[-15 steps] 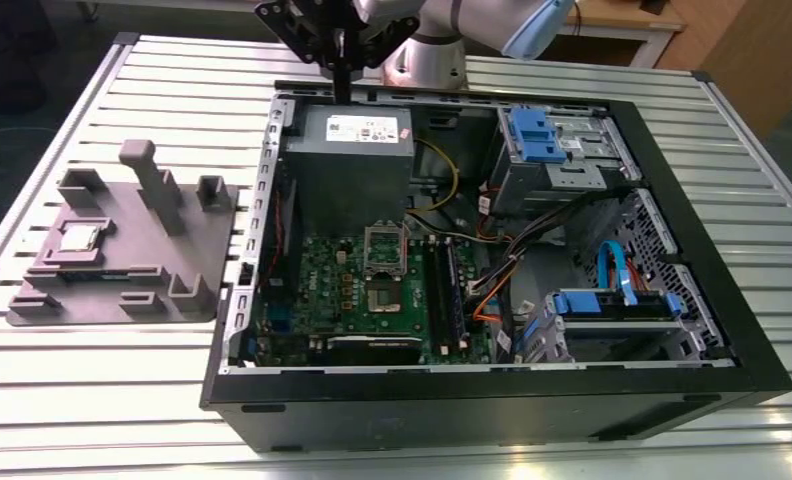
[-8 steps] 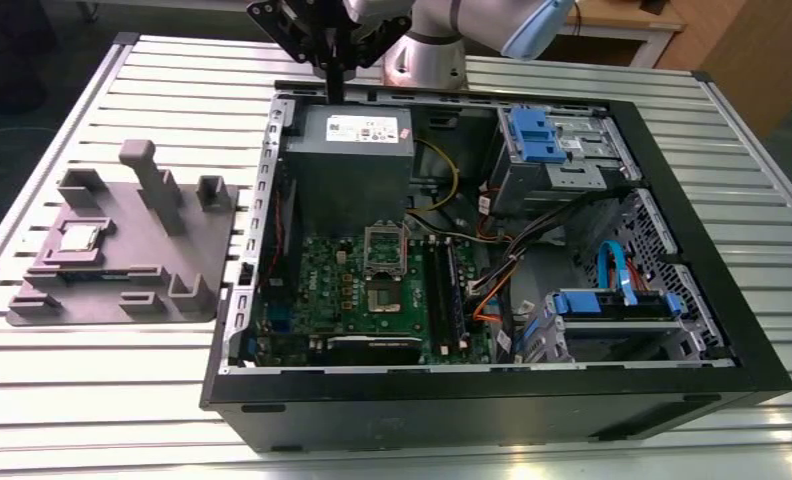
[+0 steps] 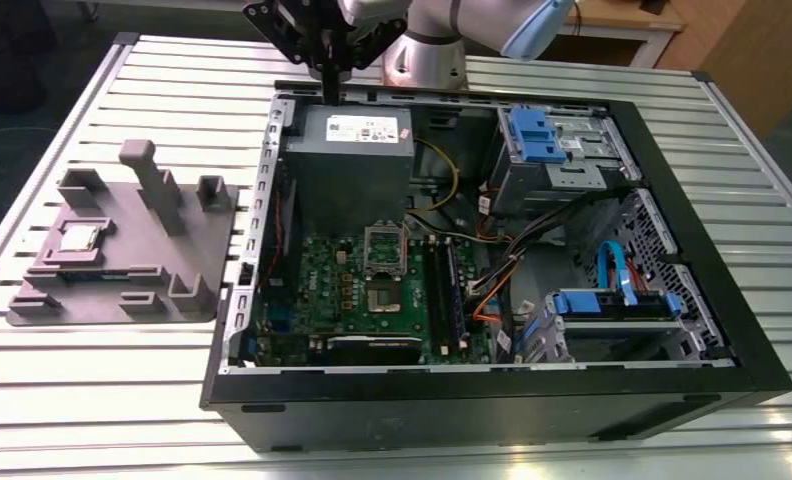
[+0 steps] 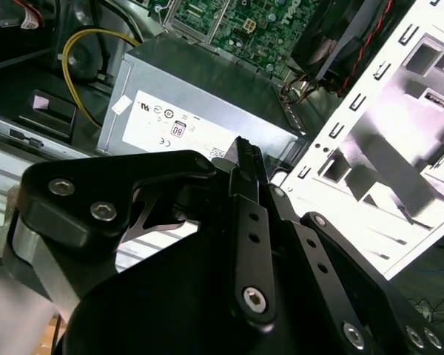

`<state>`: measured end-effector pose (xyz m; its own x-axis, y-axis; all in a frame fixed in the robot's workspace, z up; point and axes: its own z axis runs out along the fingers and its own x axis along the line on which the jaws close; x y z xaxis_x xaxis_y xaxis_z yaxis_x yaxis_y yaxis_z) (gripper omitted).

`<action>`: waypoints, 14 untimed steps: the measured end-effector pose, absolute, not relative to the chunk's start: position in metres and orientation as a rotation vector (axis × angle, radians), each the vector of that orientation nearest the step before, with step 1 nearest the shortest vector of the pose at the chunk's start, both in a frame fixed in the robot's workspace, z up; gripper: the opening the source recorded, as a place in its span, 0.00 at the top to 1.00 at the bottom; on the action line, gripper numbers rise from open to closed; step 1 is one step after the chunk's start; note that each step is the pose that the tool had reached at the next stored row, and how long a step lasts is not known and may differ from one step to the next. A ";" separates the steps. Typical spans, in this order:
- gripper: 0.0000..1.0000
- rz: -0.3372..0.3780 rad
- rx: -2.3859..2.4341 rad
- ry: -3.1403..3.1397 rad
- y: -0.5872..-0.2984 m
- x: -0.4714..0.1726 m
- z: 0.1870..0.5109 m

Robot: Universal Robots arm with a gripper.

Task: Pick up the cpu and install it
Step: 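Reach for the cpu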

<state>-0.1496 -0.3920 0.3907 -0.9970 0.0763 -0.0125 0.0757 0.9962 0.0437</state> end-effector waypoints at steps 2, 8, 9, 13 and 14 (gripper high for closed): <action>0.89 0.067 0.119 3.125 -0.392 -0.151 0.391; 0.89 0.067 0.119 3.125 -0.392 -0.160 0.391; 0.89 0.067 0.119 3.125 -0.392 -0.162 0.391; 0.89 0.067 0.119 3.125 -0.392 -0.167 0.390; 0.89 0.067 0.119 3.125 -0.392 -0.168 0.390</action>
<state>-0.1685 -0.3921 0.3905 -0.9970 0.0762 -0.0119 0.0757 0.9962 0.0436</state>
